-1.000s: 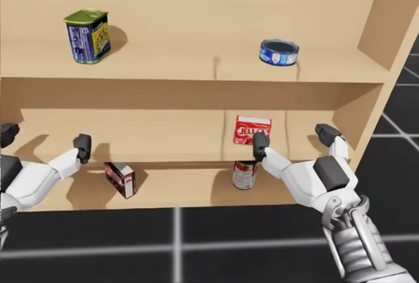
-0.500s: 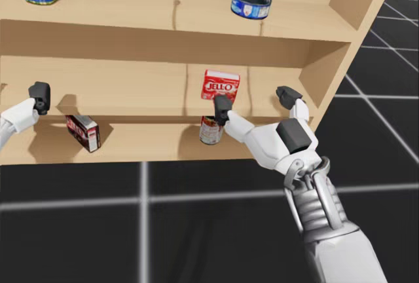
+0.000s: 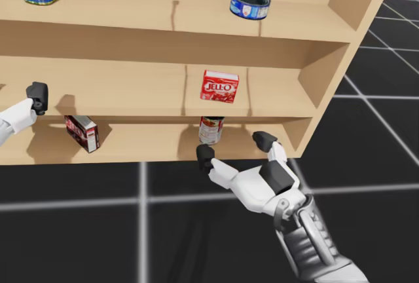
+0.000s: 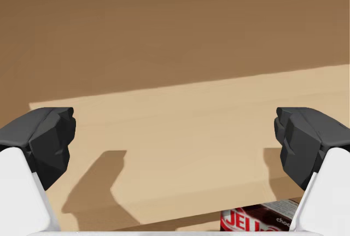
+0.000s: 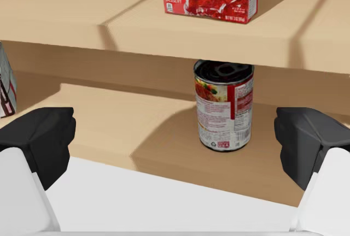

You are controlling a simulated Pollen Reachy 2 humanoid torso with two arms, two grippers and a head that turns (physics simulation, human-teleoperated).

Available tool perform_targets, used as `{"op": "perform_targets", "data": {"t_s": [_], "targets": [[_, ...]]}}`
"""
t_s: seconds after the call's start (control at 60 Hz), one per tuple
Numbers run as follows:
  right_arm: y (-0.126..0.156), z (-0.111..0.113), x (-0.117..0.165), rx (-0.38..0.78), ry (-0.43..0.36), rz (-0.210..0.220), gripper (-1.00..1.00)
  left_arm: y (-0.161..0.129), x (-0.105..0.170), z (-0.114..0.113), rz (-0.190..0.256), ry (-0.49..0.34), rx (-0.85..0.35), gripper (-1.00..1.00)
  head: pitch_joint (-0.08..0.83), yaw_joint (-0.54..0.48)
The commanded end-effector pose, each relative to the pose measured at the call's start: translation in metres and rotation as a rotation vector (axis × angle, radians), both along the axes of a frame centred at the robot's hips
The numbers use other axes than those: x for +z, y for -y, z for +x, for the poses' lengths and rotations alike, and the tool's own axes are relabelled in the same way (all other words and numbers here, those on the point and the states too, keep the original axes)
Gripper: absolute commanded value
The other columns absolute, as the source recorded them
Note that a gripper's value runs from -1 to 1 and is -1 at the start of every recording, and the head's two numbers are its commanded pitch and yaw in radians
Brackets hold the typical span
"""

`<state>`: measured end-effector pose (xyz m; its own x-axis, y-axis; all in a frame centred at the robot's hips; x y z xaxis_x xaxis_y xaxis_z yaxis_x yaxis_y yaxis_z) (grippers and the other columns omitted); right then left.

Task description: Look through the shelves, find the red soup can, and take it.

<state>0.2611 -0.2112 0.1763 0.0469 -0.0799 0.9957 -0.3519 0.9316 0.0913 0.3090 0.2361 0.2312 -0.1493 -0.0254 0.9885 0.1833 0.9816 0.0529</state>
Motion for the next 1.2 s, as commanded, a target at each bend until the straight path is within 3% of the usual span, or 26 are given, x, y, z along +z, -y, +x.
{"op": "perform_targets", "data": {"t_s": [0.017,0.2,0.4,0.467,0.833,1.033,1.05,1.067,1.083,1.1,1.2], "targets": [[-0.013,0.024,-0.021,-0.02,-0.026,0.028,-1.0,0.0,0.0,0.0,0.004,0.002,0.003,-1.0,0.578,-0.22],[-0.019,0.061,-0.035,-0.052,-0.054,-0.004,-1.0,0.0,-0.001,0.0,0.003,0.0,0.006,-1.0,0.577,-0.22],[-0.028,0.09,-0.043,-0.065,-0.104,0.012,-1.0,0.0,-0.001,0.0,0.005,-0.001,0.008,-1.0,0.578,-0.21],[-0.034,0.101,-0.047,-0.079,-0.109,-0.002,-1.0,0.001,-0.002,0.001,0.006,-0.004,0.008,-1.0,0.579,-0.21],[-0.058,0.131,-0.058,-0.069,-0.148,-0.022,-1.0,0.001,-0.003,0.002,0.007,-0.011,0.007,-1.0,0.584,-0.21],[-0.062,0.135,-0.064,-0.049,-0.165,-0.048,-1.0,0.001,-0.004,0.002,0.006,-0.014,0.007,-1.0,0.584,-0.21],[-0.063,0.133,-0.065,-0.066,-0.162,-0.043,-0.47,0.001,-0.004,0.002,0.006,-0.014,0.007,-1.0,0.585,-0.21],[-0.063,0.133,-0.066,-0.068,-0.158,-0.041,0.2,0.001,-0.004,0.002,0.006,-0.014,0.007,-1.0,0.585,-0.21],[-0.063,0.133,-0.066,-0.065,-0.157,-0.04,0.68,0.001,-0.004,0.002,0.006,-0.015,0.007,-1.0,0.585,-0.21],[-0.062,0.132,-0.066,-0.058,-0.164,-0.041,1.0,0.001,-0.004,0.002,0.006,-0.015,0.007,-1.0,0.586,-0.21],[-0.061,0.131,-0.065,-0.06,-0.172,-0.037,1.0,0.001,-0.004,0.002,0.006,-0.016,0.005,-1.0,0.586,-0.21]]}}
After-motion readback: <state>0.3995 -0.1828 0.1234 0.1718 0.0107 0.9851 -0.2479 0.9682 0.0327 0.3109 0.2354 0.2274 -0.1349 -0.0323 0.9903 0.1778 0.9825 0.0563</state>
